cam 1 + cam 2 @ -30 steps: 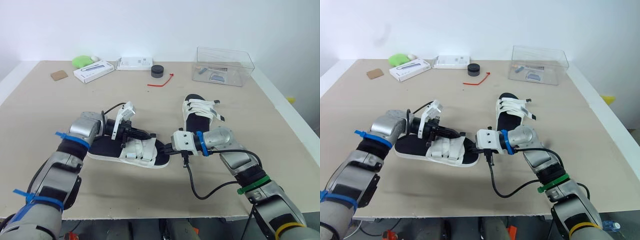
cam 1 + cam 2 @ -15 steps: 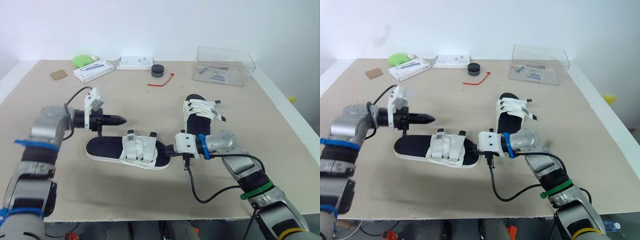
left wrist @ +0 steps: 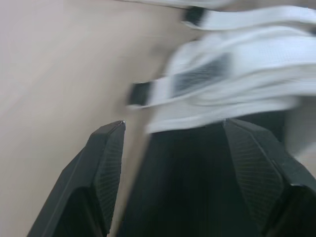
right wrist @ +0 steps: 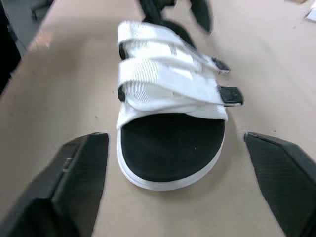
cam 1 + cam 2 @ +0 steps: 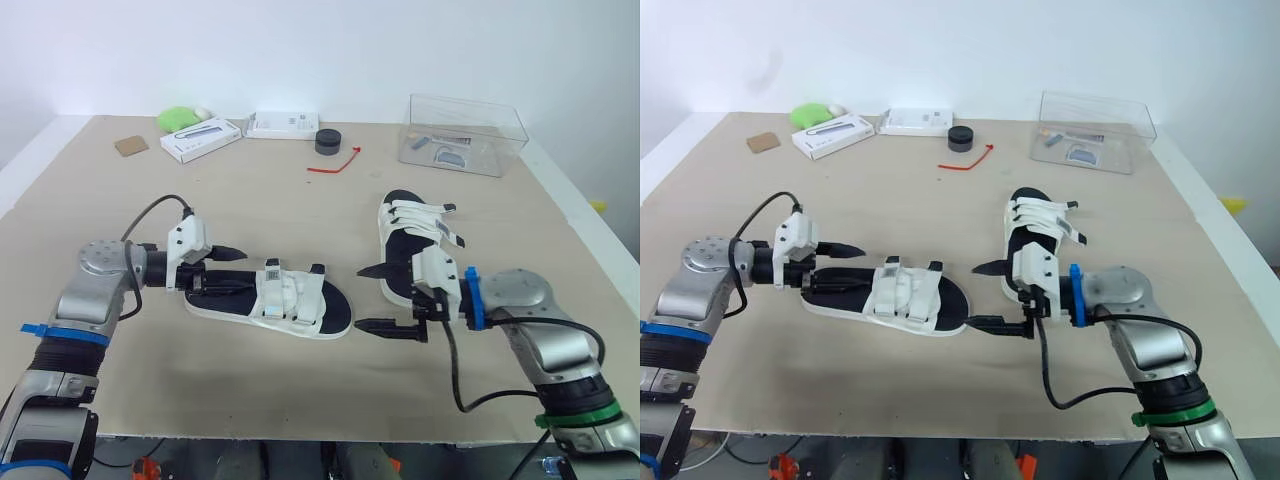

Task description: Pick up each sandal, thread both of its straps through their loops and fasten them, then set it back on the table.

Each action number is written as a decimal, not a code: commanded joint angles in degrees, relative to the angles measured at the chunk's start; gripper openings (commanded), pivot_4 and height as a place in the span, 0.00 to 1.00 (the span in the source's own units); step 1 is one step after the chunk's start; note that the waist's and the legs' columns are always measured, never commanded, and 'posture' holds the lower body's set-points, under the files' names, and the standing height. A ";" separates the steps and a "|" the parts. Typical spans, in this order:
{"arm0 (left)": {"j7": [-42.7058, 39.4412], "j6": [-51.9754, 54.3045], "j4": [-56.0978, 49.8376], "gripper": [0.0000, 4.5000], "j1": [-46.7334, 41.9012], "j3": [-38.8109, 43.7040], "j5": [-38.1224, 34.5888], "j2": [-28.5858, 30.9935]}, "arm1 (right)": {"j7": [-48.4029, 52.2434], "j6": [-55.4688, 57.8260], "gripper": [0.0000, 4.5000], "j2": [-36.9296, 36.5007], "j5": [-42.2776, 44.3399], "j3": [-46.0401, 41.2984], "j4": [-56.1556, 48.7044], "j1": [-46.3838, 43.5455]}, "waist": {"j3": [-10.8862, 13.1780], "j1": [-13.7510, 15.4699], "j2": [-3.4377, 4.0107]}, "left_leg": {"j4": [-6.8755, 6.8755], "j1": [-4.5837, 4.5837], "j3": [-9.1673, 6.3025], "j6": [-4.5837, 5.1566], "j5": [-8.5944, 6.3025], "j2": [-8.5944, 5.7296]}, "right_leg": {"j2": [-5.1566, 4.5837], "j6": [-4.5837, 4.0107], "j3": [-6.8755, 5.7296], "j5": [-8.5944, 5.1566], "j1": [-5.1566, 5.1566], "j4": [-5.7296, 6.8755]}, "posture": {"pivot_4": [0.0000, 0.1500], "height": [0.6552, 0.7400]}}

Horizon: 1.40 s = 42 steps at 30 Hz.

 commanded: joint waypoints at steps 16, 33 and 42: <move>-3.64 -13.51 15.14 0.68 -10.44 -5.24 4.93 -7.73 | -5.98 -1.76 1.00 0.82 3.71 -4.26 -5.04 2.36 | 0.00 0.01 0.00 | 0.05 -0.05 -0.02 0.11 -0.06 -0.03 | 0.04 -0.01 0.02 0.00 0.01 -0.01 | 1.00 1.00; 13.08 -15.31 18.07 0.01 -13.56 -0.48 9.47 -7.73 | -8.47 -2.67 1.00 3.33 2.62 -2.22 -3.87 -0.54 | 0.00 -0.24 -0.01 | 0.11 -0.01 -0.07 0.22 -0.11 0.04 | 0.10 0.01 0.03 0.04 0.02 0.03 | 1.00 1.00; 48.94 5.90 14.04 0.01 -13.75 8.60 16.61 -5.29 | -10.50 3.27 1.00 6.66 4.93 -0.86 -2.53 -5.32 | 0.01 -0.32 -0.01 | 0.10 -0.01 -0.16 0.21 -0.11 0.41 | 0.38 -0.21 0.09 0.19 -0.03 0.01 | 1.00 1.00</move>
